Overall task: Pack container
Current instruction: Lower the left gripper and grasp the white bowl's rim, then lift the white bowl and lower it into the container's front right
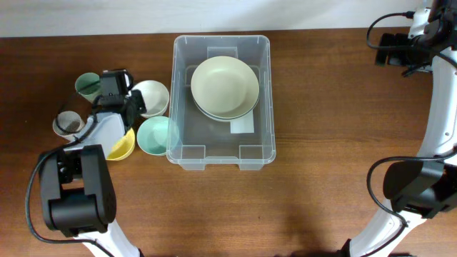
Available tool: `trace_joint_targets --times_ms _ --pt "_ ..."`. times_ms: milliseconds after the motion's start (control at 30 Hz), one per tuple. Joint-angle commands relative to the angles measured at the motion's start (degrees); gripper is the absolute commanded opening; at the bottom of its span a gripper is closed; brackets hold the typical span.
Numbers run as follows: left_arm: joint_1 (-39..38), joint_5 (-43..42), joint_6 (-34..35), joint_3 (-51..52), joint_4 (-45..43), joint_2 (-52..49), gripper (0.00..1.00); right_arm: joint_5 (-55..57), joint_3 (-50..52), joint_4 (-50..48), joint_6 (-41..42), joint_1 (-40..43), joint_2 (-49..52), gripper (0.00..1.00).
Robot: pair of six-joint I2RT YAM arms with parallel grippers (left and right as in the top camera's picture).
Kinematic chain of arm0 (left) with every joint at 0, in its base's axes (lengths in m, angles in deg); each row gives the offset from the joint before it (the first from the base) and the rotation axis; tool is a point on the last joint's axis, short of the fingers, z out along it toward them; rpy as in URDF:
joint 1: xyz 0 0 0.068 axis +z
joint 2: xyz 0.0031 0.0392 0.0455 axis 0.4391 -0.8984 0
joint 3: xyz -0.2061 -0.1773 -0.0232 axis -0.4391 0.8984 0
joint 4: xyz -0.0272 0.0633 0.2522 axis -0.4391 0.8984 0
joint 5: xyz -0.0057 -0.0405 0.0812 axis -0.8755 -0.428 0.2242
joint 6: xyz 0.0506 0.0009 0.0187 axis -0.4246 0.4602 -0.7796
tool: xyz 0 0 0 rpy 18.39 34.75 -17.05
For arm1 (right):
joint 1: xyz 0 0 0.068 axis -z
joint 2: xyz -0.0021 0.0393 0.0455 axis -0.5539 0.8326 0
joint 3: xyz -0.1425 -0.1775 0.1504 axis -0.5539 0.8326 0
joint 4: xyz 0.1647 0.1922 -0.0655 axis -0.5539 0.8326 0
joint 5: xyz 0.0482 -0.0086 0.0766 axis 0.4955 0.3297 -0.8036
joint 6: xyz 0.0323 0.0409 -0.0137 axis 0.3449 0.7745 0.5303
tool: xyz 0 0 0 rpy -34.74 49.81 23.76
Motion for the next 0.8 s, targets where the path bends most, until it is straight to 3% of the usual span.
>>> trace_joint_targets --times_ms 0,433,767 --pt "0.1 -0.4 -0.1 -4.5 1.8 -0.5 0.01 -0.3 -0.5 0.0 0.5 0.1 -1.2 0.99" --pt "0.0 -0.4 -0.1 -18.2 13.2 4.9 0.01 -0.3 -0.5 0.0 0.5 0.1 -1.2 0.99" --pt "-5.9 -0.4 0.0 -19.7 21.9 23.4 0.01 -0.3 -0.5 0.0 0.5 0.1 -1.2 0.99"
